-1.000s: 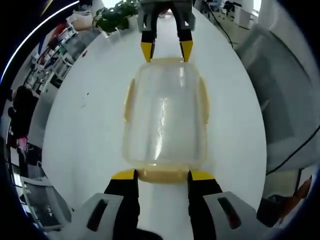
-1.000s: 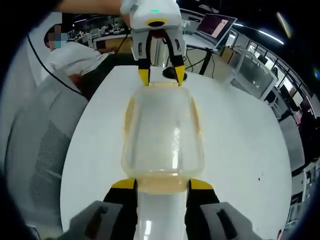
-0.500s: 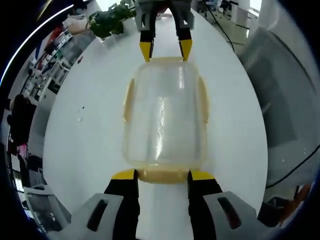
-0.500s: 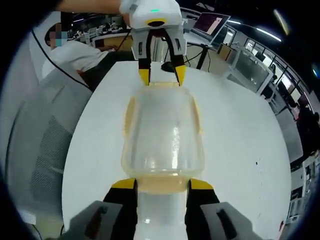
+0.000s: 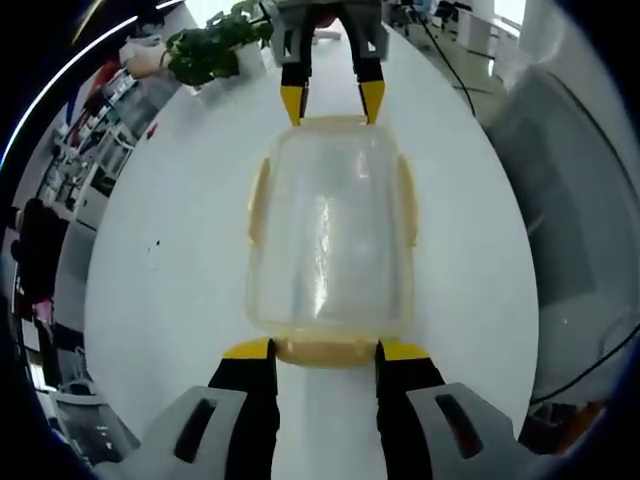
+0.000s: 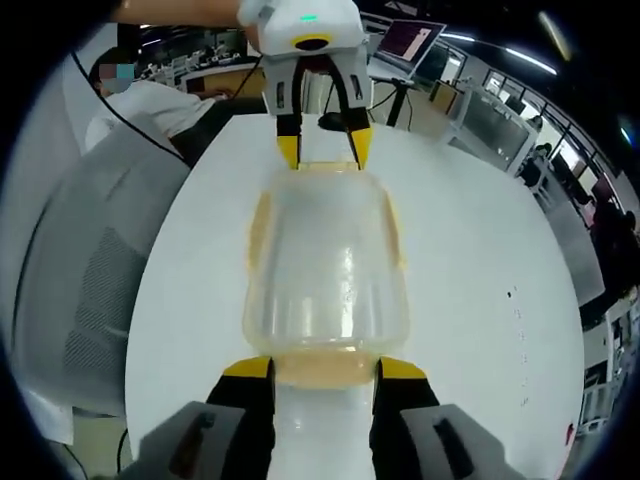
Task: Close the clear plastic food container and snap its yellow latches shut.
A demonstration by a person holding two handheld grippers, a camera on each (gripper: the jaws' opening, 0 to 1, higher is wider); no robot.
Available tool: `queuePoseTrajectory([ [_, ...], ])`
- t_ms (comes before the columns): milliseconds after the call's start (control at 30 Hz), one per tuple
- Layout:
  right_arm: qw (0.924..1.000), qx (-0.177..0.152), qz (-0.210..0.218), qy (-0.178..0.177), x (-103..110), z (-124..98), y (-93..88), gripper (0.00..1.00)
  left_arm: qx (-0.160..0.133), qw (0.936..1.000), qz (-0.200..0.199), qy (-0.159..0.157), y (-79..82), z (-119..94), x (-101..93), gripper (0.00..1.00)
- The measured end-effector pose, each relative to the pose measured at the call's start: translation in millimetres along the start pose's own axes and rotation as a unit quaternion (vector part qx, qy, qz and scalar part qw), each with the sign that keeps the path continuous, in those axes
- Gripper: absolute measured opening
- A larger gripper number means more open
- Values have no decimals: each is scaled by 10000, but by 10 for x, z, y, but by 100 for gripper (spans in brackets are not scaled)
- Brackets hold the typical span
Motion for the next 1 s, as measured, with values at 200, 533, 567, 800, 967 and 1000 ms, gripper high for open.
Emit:
queuePoseTrajectory([
  [200,9999,65,1,77,-25,-36,-134,35,15,10000,-71,-51,112,82,-23,35],
  [533,9999,75,17,115,-70,-101,-287,35,-22,9999,-78,-72,257,164,9,35],
  [567,9999,75,22,118,-76,-106,-305,35,-30,9999,-96,-78,267,173,9,35],
  [800,9998,81,64,155,-94,-133,-412,35,-49,9999,-97,-110,352,254,16,35],
  [967,9998,78,97,180,-105,-140,-471,35,-59,9999,-81,-131,390,285,19,35],
  [1000,9998,76,101,184,-109,-139,-481,35,-62,9999,-83,-138,396,297,21,35],
])
Point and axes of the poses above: the point that each gripper's makers call its tool centre point, and the gripper's own axes: z roughly forward along the fingers, x roughly to its left, y roughly out of its top, the point moved 10 cm from there along -z, roughly backward along the fingers, and after that the axes turned 13 degrees about y, right-handed, at the moved point
